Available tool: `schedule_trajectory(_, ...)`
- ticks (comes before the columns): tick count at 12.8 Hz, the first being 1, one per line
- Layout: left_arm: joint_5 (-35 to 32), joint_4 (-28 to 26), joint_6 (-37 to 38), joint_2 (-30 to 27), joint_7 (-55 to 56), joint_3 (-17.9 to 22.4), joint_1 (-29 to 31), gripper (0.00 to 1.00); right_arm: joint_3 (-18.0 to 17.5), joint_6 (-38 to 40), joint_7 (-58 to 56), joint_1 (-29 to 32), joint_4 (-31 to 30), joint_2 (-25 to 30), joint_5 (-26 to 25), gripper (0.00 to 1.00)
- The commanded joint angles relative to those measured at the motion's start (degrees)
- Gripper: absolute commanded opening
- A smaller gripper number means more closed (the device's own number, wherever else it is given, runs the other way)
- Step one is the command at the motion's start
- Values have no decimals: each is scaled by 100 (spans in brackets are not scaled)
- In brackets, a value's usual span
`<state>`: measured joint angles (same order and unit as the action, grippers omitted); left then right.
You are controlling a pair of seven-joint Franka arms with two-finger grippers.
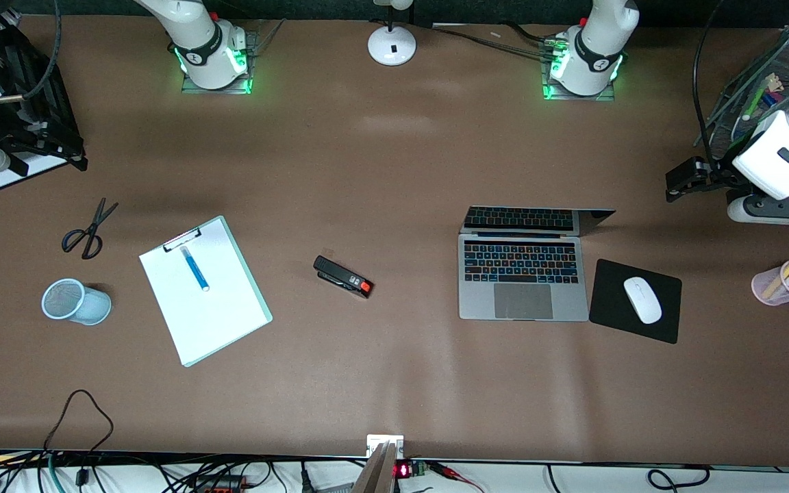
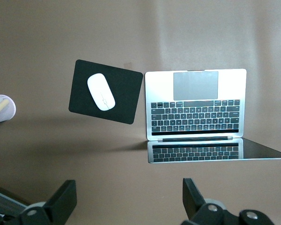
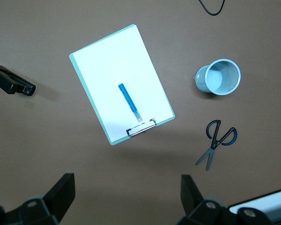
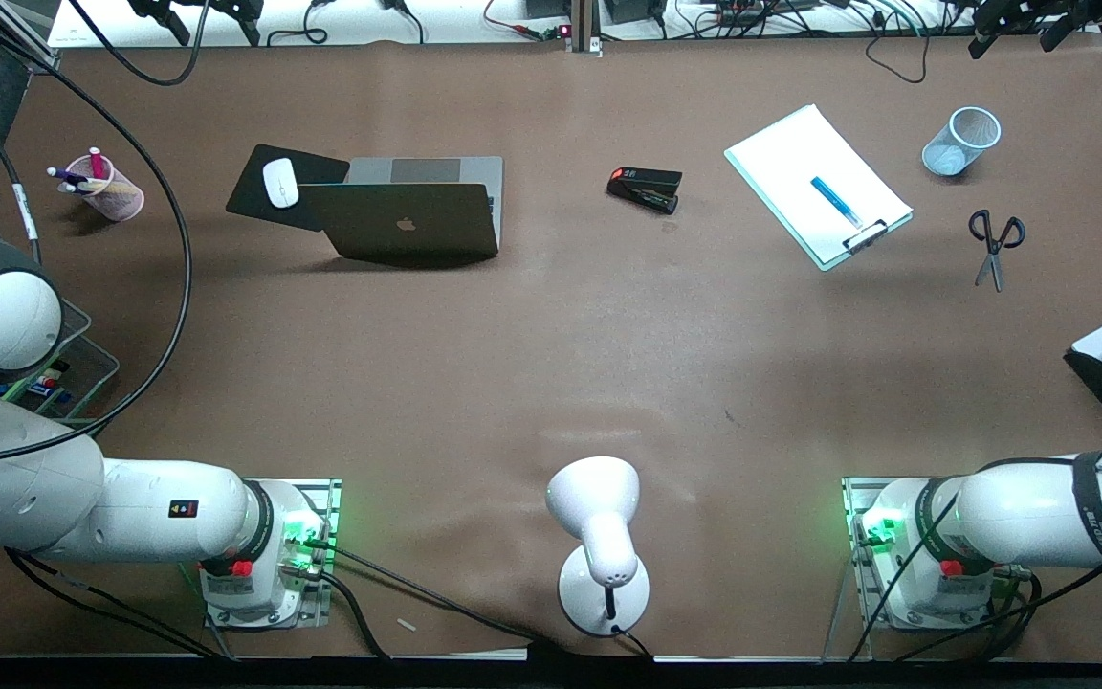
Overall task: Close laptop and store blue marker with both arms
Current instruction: 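Move the right gripper toward the blue marker on the clipboard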
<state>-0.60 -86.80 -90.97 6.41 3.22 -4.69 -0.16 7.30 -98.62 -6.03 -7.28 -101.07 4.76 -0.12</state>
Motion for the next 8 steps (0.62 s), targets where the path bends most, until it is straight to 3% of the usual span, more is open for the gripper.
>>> schedule_trajectory(1, -46, -65, 44, -78, 56, -85, 104, 100, -9, 141, -117, 43, 184, -81, 100, 100)
schedule_trajectory(8, -116, 14, 18, -18, 56, -111, 104, 100, -9, 203, -56, 51, 342, -239, 108, 100)
